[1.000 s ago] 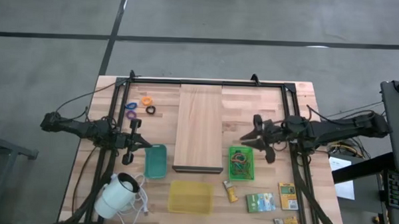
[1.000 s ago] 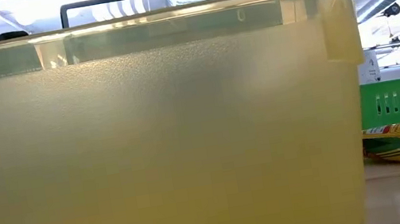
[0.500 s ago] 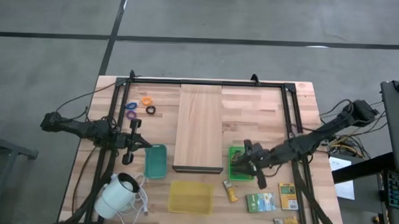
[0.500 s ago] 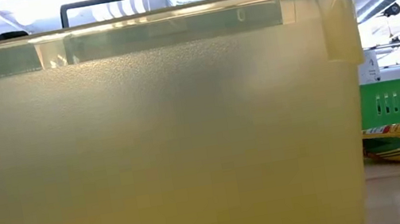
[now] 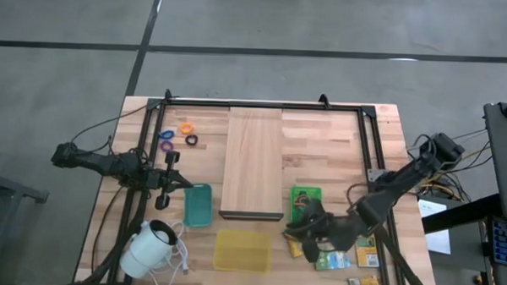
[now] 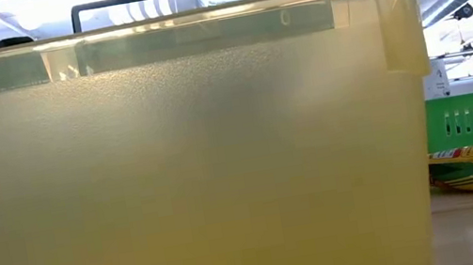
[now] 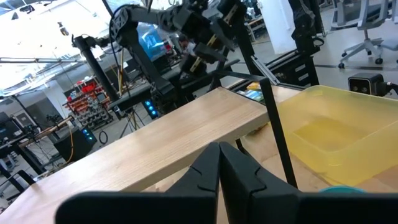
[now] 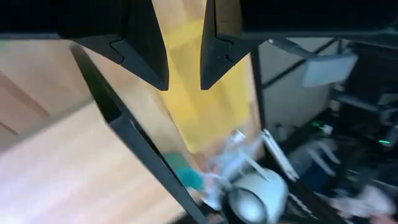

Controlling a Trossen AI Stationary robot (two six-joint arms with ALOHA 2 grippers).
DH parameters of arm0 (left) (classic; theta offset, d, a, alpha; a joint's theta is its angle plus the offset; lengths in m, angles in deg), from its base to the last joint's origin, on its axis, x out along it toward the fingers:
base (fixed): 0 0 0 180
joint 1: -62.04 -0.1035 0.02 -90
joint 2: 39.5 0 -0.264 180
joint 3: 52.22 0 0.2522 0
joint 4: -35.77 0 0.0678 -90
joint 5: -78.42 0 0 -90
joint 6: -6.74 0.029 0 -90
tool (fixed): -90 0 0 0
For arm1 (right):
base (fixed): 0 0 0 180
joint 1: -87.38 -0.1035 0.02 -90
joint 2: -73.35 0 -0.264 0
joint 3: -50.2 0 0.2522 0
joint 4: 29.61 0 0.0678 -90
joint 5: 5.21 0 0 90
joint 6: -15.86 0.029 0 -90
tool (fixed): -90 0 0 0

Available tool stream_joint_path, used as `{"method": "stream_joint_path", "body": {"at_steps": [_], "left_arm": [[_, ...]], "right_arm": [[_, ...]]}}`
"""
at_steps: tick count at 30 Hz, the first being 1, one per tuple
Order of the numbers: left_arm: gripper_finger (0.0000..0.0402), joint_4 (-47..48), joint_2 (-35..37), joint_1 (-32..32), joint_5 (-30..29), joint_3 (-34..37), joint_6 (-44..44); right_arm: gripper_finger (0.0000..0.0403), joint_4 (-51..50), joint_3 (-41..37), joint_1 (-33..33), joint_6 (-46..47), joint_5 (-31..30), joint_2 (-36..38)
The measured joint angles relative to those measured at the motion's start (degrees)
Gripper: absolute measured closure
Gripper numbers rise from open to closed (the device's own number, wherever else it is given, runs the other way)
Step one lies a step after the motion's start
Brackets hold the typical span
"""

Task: Pick & Place Office Desk Supplies
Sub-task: Put the top small yellow crayon box into the yellow bin

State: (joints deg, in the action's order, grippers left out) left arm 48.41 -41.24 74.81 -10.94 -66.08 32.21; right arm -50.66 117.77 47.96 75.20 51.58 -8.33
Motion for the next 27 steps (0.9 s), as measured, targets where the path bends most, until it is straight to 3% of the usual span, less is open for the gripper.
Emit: {"method": "stream_joint_path", "body": {"at_steps": [8, 12, 18, 21, 27], "left_arm": [[0.0390, 0.00, 0.00, 0.00, 0.00, 0.00, 0.00], [0.0390, -0.01, 0.00, 0.00, 0.00, -0.01, -0.01], [0.0390, 0.01, 0.00, -0.02, 0.00, 0.00, -0.01], [0.0390, -0.01, 0.00, -0.02, 0.00, 0.00, -0.02], [0.0390, 0.01, 0.00, -0.02, 0.00, 0.01, -0.01]], "right_arm": [[0.0312, -35.31, 19.95, -0.98, 19.67, 2.67, -10.45], [0.0312, -47.41, 26.92, -0.98, 28.10, 5.25, -16.20], [0.0312, -48.91, 30.58, -0.97, 32.06, 12.42, -22.40], [0.0305, -48.94, 30.99, -0.98, 35.60, 12.91, -24.35], [0.0256, -47.59, 30.51, -0.94, 37.61, 14.15, -25.16]]}}
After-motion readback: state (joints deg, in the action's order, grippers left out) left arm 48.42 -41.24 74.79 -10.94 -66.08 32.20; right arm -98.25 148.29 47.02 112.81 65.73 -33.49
